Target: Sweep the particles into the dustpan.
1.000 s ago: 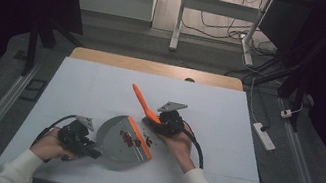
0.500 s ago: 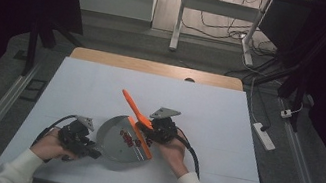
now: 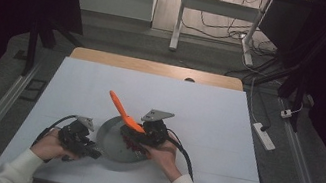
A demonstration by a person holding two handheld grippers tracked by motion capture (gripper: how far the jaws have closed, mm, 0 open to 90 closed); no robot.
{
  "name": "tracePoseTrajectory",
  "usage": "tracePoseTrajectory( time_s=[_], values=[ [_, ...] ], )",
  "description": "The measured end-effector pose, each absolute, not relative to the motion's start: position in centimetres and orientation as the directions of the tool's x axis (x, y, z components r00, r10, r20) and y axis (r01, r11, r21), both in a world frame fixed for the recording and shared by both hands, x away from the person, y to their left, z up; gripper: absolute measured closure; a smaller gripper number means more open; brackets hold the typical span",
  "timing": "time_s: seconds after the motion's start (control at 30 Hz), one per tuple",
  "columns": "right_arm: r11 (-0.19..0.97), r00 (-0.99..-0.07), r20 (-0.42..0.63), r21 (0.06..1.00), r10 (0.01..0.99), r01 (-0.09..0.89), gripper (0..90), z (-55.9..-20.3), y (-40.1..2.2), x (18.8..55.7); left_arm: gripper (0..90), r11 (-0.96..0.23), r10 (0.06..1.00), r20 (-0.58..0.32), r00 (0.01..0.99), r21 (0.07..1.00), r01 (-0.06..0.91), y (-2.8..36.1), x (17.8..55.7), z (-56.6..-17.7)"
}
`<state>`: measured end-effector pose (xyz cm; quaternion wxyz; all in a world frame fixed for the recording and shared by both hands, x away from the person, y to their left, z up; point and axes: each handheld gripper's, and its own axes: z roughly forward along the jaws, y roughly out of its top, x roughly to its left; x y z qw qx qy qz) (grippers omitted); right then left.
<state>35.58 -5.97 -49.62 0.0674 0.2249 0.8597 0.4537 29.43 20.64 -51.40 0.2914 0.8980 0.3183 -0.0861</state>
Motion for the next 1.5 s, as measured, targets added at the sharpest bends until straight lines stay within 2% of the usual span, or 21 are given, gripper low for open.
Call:
tracePoseTrajectory(
  time_s=[0.27,0.5,1.23,1.5],
  values=[
    [0.42,-0.841,0.055,0.848,0.538,0.324,70.0,-47.7,-8.6,36.7,61.6,-0.627,0.521,-0.342,0.782,0.469,0.622,20.6,29.4,-51.4],
    [0.407,-0.806,0.049,0.844,0.59,0.35,70.0,-47.8,-10.3,37.6,61.6,-0.628,0.522,-0.34,0.783,0.468,0.622,20.6,29.4,-51.4],
    [0.474,-0.799,0.029,0.791,0.601,0.385,70.0,-50.1,-10.4,37.3,61.6,-0.626,0.522,-0.34,0.783,0.471,0.622,20.6,29.4,-51.4],
    [0.469,-0.807,0.054,0.79,0.588,0.395,70.0,-50.7,-9.8,36.9,61.6,-0.626,0.522,-0.339,0.782,0.47,0.622,20.6,29.4,-51.5]
  ],
)
